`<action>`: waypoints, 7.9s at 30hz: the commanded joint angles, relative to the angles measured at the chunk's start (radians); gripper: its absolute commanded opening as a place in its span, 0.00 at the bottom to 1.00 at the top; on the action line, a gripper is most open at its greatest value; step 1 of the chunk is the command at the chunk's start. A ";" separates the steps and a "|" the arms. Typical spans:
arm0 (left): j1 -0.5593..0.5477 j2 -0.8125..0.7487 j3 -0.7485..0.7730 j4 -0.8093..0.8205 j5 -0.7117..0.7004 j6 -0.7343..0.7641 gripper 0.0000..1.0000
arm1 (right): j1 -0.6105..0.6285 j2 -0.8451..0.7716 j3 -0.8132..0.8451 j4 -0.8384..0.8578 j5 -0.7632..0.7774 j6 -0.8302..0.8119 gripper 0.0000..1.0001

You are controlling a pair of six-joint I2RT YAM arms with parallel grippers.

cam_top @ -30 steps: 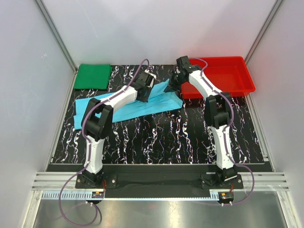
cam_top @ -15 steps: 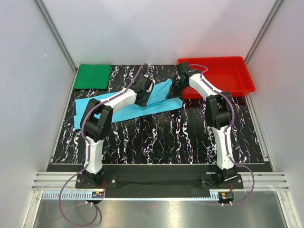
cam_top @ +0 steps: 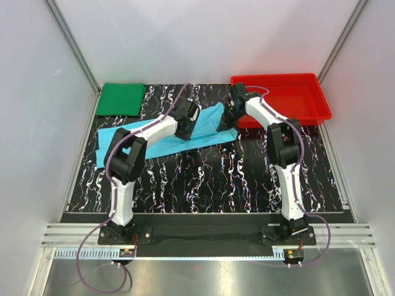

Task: Fold and stack the t-shirts
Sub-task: Fold the tshirt

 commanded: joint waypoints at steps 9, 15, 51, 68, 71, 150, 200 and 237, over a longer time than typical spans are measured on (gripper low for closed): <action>0.002 0.005 0.118 -0.072 -0.086 -0.013 0.09 | -0.009 -0.055 0.013 0.000 0.035 -0.031 0.03; 0.005 -0.028 0.075 -0.040 -0.140 -0.019 0.07 | -0.009 -0.043 0.031 0.000 0.037 -0.031 0.03; 0.085 0.173 0.325 0.069 -0.174 0.004 0.03 | -0.028 0.143 0.267 0.339 -0.077 0.121 0.01; 0.128 0.170 0.487 -0.189 -0.331 -0.187 0.50 | -0.038 0.186 0.388 0.230 -0.074 0.058 0.39; 0.143 0.134 0.495 -0.196 -0.260 -0.220 0.50 | -0.040 0.177 0.420 0.176 -0.068 0.033 0.49; 0.203 -0.758 -0.306 -0.268 0.024 -0.281 0.37 | 0.146 -0.250 -0.349 0.110 0.696 0.572 0.64; 0.340 -0.520 -0.386 -0.425 -0.149 -0.227 0.44 | 0.078 -0.136 0.195 0.054 0.456 -0.016 0.79; 0.286 -0.109 -0.287 -0.096 -0.125 0.115 0.40 | 0.094 -0.819 -0.592 0.167 0.288 -0.019 0.81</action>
